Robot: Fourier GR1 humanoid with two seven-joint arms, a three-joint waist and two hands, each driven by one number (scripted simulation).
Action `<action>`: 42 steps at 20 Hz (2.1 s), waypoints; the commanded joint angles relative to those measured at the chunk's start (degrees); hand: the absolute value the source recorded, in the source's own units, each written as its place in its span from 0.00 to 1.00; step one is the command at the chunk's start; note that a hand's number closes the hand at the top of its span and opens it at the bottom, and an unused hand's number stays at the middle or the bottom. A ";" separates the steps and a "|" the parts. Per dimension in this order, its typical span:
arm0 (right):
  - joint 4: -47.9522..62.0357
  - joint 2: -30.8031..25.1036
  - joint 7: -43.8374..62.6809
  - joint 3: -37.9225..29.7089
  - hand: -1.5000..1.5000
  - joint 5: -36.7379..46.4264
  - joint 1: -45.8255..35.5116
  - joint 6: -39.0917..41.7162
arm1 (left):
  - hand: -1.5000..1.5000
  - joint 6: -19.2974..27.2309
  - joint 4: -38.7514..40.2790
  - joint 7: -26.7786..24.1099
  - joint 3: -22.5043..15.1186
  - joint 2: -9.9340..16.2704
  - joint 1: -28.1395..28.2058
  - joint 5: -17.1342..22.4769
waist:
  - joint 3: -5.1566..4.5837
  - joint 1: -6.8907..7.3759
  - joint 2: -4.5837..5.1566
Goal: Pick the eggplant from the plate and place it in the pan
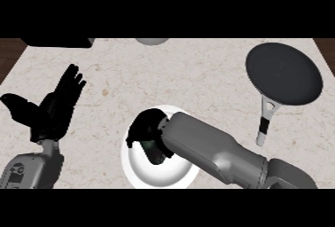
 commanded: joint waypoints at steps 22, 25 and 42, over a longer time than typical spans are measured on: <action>23.54 -12.85 32.24 -20.23 1.00 -13.05 -2.69 -26.88 | 0.50 0.26 -0.53 -0.60 2.92 0.40 3.13 -0.70 | -0.16 -4.70 -1.20; 26.34 -14.00 44.88 -20.69 1.00 -9.97 -9.74 -36.42 | 0.50 -0.55 0.06 -0.84 1.90 -0.26 3.86 -0.55 | -0.35 -2.74 -1.27; 37.25 -10.78 74.28 -17.22 1.00 2.74 -28.58 -49.83 | 0.50 -1.51 0.51 -0.63 2.01 -0.51 1.21 -0.64 | -0.08 -1.08 0.03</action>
